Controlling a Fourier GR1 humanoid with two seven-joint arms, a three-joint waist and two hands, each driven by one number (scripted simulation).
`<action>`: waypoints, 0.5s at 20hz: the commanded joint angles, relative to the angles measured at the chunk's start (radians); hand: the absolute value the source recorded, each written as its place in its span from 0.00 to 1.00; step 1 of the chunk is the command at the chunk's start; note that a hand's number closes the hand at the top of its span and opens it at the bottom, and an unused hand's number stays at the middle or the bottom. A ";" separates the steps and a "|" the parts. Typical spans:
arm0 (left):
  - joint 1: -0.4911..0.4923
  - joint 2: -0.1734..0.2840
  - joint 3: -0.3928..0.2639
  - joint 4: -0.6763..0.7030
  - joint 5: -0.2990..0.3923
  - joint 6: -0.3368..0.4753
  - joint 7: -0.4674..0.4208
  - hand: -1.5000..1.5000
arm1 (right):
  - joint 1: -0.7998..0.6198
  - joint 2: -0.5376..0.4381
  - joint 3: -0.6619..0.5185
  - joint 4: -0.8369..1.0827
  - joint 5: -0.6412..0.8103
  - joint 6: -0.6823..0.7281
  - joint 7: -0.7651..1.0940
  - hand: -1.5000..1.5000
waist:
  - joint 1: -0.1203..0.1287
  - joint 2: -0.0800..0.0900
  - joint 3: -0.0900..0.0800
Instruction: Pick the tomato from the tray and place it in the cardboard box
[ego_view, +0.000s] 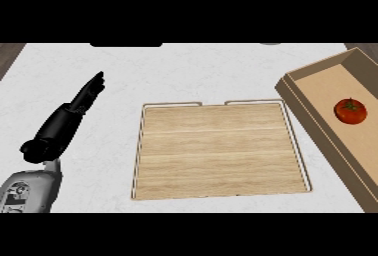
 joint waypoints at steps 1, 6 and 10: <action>0.015 -0.003 -0.007 -0.051 0.014 -0.013 0.052 0.50 | -0.007 0.026 -0.075 -0.032 -0.095 -0.073 -0.100 0.00 | 0.003 -0.004 0.001; 0.010 -0.003 0.017 0.010 0.008 0.005 0.004 0.50 | -0.121 0.096 -0.385 -0.026 -0.364 -0.198 -0.086 0.00 | -0.021 -0.008 0.002; 0.004 -0.013 0.001 -0.015 0.003 0.006 0.005 0.50 | -0.162 0.085 -0.535 0.041 -0.473 -0.285 -0.027 0.00 | 0.002 0.000 0.001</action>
